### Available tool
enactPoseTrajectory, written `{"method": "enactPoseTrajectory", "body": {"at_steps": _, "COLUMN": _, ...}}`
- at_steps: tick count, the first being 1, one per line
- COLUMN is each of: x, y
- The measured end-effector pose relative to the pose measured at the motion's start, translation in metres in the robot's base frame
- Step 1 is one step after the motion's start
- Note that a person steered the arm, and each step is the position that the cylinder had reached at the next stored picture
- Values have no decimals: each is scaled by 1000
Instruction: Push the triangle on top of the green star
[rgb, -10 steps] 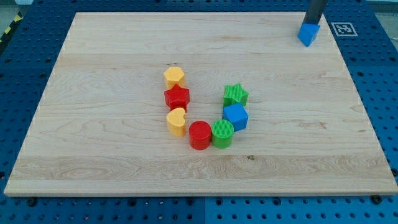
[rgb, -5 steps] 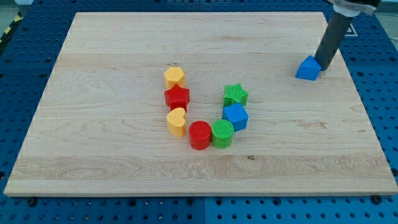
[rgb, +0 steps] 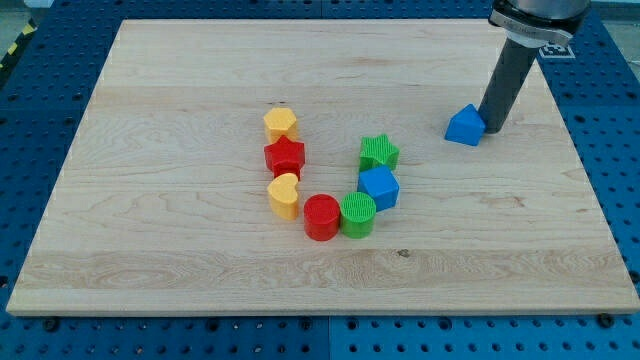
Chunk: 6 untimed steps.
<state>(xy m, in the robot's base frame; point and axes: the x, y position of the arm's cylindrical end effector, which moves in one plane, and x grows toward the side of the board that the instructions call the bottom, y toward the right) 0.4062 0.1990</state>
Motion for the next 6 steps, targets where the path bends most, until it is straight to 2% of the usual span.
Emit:
{"method": "enactPoseTrajectory", "body": {"at_steps": 3, "x": 4, "y": -61}}
{"method": "enactPoseTrajectory", "body": {"at_steps": 6, "x": 5, "y": -84}}
